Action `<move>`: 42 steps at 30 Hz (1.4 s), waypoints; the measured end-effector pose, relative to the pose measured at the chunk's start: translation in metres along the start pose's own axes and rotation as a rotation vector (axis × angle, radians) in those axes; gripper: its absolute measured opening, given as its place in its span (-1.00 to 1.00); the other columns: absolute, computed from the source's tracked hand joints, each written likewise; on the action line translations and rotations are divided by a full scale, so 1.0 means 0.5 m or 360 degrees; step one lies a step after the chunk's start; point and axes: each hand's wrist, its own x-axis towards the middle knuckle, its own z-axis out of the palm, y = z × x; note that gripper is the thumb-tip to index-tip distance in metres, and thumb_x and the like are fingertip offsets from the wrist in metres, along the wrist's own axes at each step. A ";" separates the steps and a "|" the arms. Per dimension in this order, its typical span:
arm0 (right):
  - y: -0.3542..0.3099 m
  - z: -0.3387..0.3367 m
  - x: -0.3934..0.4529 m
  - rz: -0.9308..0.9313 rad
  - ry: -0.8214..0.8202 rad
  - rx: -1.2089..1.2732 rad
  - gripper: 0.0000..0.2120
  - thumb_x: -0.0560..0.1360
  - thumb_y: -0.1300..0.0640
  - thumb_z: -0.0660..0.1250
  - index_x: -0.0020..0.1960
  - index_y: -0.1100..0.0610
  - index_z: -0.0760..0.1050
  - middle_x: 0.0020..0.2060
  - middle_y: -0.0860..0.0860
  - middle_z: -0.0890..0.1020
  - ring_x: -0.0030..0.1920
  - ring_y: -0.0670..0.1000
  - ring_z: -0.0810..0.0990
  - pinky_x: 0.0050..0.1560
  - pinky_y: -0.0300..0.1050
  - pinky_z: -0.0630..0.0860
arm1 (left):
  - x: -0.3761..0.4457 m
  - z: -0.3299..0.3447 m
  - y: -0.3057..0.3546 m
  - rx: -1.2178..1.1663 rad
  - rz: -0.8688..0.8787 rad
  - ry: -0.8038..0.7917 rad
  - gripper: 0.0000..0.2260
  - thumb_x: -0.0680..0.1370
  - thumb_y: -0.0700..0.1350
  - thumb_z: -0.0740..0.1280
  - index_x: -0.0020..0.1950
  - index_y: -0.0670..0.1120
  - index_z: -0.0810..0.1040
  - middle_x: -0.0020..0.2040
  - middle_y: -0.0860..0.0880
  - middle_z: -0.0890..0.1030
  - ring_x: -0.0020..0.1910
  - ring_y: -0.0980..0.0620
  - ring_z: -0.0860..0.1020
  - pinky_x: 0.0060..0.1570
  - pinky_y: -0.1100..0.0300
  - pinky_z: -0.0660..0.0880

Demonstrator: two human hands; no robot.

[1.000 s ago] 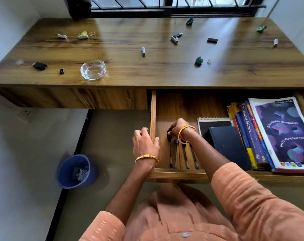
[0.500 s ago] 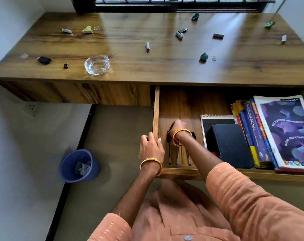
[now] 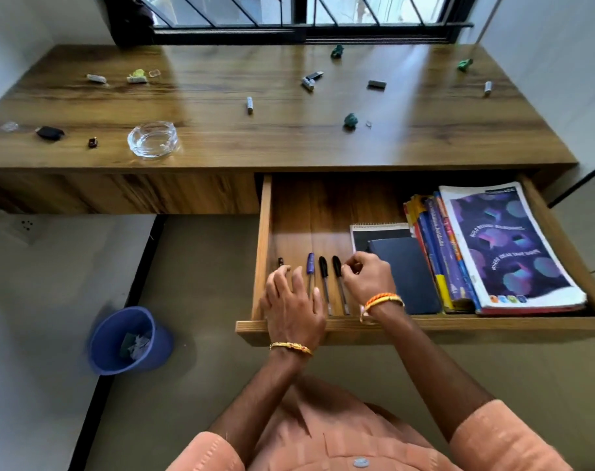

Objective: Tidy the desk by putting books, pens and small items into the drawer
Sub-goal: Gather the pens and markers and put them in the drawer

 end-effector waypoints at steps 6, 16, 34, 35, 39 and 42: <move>0.132 -0.019 -0.060 -0.0328 0.0290 -0.0200 -0.83 0.52 0.11 0.24 -0.15 0.17 0.54 -0.27 0.08 0.60 -0.21 0.07 0.54 -0.19 -0.07 0.47 | -0.068 0.038 0.059 0.0011 0.0305 -0.0115 -0.59 0.55 0.17 0.05 0.16 -0.07 0.48 0.16 -0.13 0.50 0.18 -0.10 0.42 0.11 -0.02 0.34; 0.277 -0.062 -0.110 -0.0845 0.0520 -0.0595 -0.67 0.49 -0.06 0.14 -0.03 0.10 0.60 -0.05 0.02 0.64 0.01 0.06 0.52 0.00 -0.06 0.30 | -0.121 0.067 0.085 -0.0035 0.0627 -0.0045 -0.56 0.42 0.16 0.21 0.19 -0.06 0.40 0.11 -0.10 0.59 0.18 -0.08 0.41 0.12 -0.04 0.31; 0.217 -0.056 0.099 -0.0786 0.0283 -0.0681 -0.40 0.39 -0.23 0.16 0.24 0.16 0.46 0.28 0.13 0.52 0.26 0.10 0.39 0.15 -0.02 0.29 | 0.092 0.133 0.097 0.0134 0.0682 0.0011 -0.44 0.49 0.14 0.14 0.39 -0.15 0.32 0.41 -0.22 0.39 0.46 -0.21 0.22 0.39 -0.13 0.17; 0.211 -0.054 0.122 -0.0785 0.0294 -0.0692 -0.39 0.39 -0.23 0.16 0.25 0.17 0.47 0.28 0.13 0.51 0.27 0.10 0.39 0.16 -0.02 0.29 | 0.115 0.137 0.099 0.0133 0.0677 0.0020 -0.45 0.49 0.13 0.14 0.40 -0.15 0.31 0.42 -0.22 0.37 0.47 -0.21 0.21 0.39 -0.13 0.17; 0.185 -0.047 0.220 -0.0783 0.0314 -0.0733 -0.37 0.39 -0.22 0.16 0.27 0.19 0.47 0.32 0.13 0.48 0.30 0.11 0.37 0.19 0.00 0.30 | 0.212 0.164 0.110 0.0108 0.0655 0.0077 -0.44 0.50 0.10 0.16 0.42 -0.17 0.33 0.45 -0.23 0.32 0.49 -0.18 0.17 0.42 -0.12 0.14; 0.162 -0.041 0.297 -0.0788 0.0352 -0.0748 -0.35 0.39 -0.21 0.16 0.31 0.20 0.45 0.36 0.13 0.44 0.35 0.12 0.35 0.24 0.00 0.28 | 0.289 0.188 0.112 0.0113 0.0675 0.0164 -0.42 0.50 0.09 0.16 0.45 -0.18 0.28 0.48 -0.24 0.26 0.52 -0.16 0.10 0.45 -0.09 0.09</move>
